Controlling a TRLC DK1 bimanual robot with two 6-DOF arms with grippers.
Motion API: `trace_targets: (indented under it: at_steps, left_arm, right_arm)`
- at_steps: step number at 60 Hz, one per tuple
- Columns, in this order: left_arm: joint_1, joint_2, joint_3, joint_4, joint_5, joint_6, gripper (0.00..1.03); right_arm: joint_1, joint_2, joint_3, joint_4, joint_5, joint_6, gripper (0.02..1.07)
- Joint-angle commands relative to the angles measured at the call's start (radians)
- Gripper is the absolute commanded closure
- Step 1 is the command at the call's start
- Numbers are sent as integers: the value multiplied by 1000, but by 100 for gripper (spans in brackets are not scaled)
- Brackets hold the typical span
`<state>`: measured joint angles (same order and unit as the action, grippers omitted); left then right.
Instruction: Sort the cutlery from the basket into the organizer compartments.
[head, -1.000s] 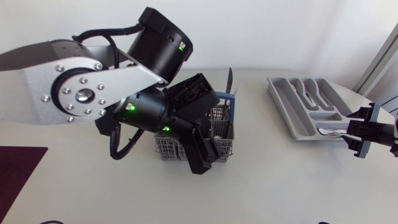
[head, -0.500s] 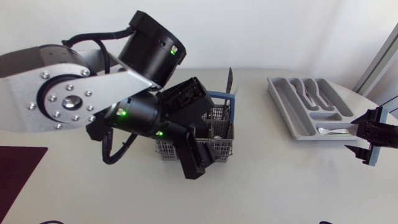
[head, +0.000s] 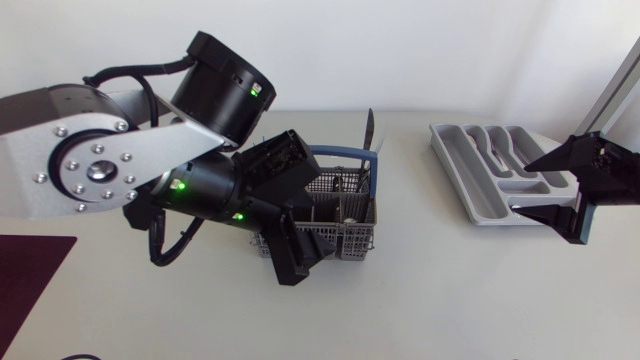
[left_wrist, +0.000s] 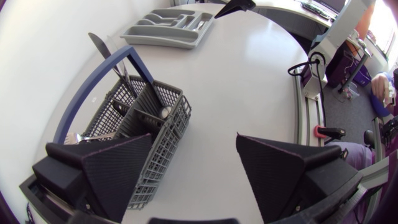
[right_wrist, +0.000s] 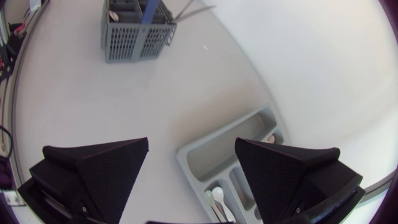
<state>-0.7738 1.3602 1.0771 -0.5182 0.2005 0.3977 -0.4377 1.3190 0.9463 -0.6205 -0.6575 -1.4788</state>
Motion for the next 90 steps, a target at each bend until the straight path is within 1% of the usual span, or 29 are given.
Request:
trace_targets:
  at_steps: [1, 10, 16, 18, 23, 30, 43, 52, 60, 66, 72, 79, 83, 90]
  left_arm:
    - [22, -18, -31, 12, -1, 26, 10]
    - [53, -18, -34, 27, 0, 26, 10]
    - [65, -18, -37, 37, 0, 26, 10]
    - [67, -18, -42, 40, 0, 24, 10]
    - [70, -18, -48, 49, 0, 23, 10]
    - [79, -18, -62, 63, 0, 24, 10]
    - [79, -10, -88, 101, 0, 27, 10]
    - [80, -6, -89, 110, 0, 27, 10]
    - [88, -3, -100, 122, 0, 29, 10]
    - [96, 0, -115, 139, 0, 32, 10]
    - [97, 0, -123, 142, -1, 32, 10]
    - [97, -1, -124, 142, 0, 32, 10]
    - [97, 0, -128, 144, 0, 32, 10]
    - [97, -1, -137, 145, 0, 33, 10]
  right_arm:
    - [80, -66, -26, -35, -25, 127, 7]
    - [218, -107, -20, -30, -53, 308, 7]
    - [289, -89, -6, 39, -63, 442, 8]
    - [315, -69, 0, 68, -63, 488, 10]
    - [349, -23, 29, 85, -68, 558, 10]
    - [392, 19, 39, 110, -79, 624, 10]
    - [484, -12, -14, 113, -80, 649, 11]
    - [564, -18, -11, 111, -71, 716, 12]
    - [651, -17, -6, 116, -16, 798, 15]
    - [708, -12, -30, 196, 56, 864, 15]
    - [752, 14, -29, 205, 95, 899, 16]
    - [784, 42, -14, 203, 111, 945, 17]
    - [797, 62, 3, 192, 116, 968, 21]
    - [811, 98, 31, 177, 124, 1022, 23]
